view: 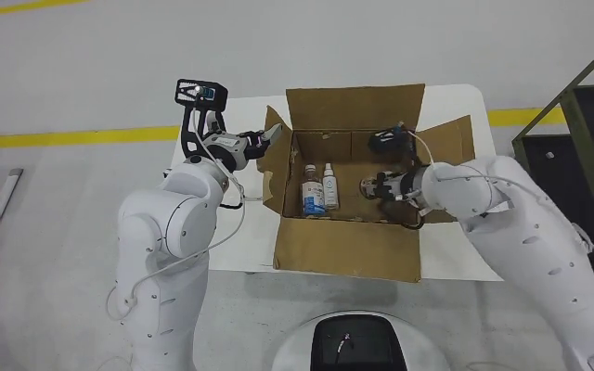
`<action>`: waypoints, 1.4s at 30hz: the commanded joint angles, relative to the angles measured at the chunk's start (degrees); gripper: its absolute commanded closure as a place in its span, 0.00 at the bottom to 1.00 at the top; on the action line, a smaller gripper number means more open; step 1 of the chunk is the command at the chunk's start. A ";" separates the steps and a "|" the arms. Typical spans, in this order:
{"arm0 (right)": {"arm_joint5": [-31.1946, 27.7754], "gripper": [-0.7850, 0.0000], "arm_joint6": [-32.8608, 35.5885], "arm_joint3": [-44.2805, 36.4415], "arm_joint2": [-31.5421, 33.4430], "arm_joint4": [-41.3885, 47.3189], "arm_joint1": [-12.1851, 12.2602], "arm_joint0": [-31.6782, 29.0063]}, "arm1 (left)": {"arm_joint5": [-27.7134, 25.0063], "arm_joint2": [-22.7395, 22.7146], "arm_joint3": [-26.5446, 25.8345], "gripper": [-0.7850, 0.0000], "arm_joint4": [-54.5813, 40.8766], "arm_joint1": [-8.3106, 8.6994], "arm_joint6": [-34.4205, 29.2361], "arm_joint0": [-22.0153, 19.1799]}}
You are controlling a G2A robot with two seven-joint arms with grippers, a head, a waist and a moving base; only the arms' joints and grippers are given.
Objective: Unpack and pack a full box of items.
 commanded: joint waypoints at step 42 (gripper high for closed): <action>-6.97 1.00 -0.28 -8.83 20.03 -2.44 -1.38 -2.68 | 0.00 0.00 0.00 0.00 0.00 0.00 0.00 0.00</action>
